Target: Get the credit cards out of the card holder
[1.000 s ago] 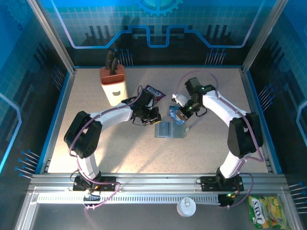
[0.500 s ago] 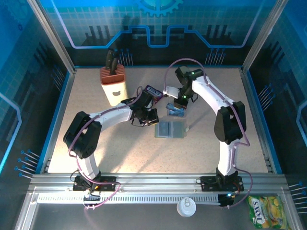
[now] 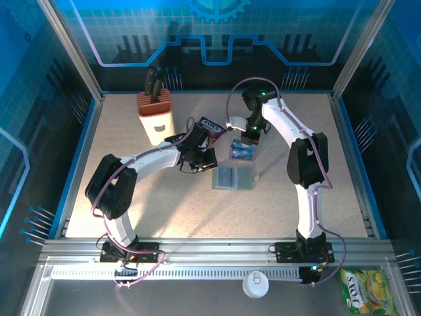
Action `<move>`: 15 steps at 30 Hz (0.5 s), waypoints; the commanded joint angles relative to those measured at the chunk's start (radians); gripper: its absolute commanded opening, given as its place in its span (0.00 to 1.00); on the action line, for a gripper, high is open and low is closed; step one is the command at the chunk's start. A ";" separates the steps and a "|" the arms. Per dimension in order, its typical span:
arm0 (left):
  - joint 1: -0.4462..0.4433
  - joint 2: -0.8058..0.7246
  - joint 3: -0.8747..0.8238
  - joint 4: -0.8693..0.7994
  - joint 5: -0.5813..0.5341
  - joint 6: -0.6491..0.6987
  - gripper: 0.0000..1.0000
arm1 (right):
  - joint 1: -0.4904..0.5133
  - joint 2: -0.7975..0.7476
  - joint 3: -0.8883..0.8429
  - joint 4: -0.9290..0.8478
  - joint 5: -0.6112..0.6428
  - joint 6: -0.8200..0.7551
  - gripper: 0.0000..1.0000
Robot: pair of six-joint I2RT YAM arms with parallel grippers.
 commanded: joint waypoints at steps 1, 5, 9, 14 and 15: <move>0.006 -0.029 0.014 -0.026 -0.019 0.016 0.07 | -0.020 0.032 0.037 -0.040 0.007 -0.035 0.00; 0.006 -0.026 0.018 -0.030 -0.021 0.015 0.07 | -0.027 0.043 0.036 -0.041 -0.002 -0.037 0.00; 0.007 -0.024 0.026 -0.033 -0.020 0.018 0.07 | -0.026 0.049 0.068 -0.068 -0.012 -0.037 0.00; 0.009 -0.014 0.038 -0.041 -0.019 0.020 0.07 | -0.027 0.022 0.120 -0.091 -0.035 -0.045 0.00; 0.009 -0.012 0.037 -0.041 -0.020 0.021 0.07 | -0.027 0.021 0.130 -0.095 -0.029 -0.046 0.00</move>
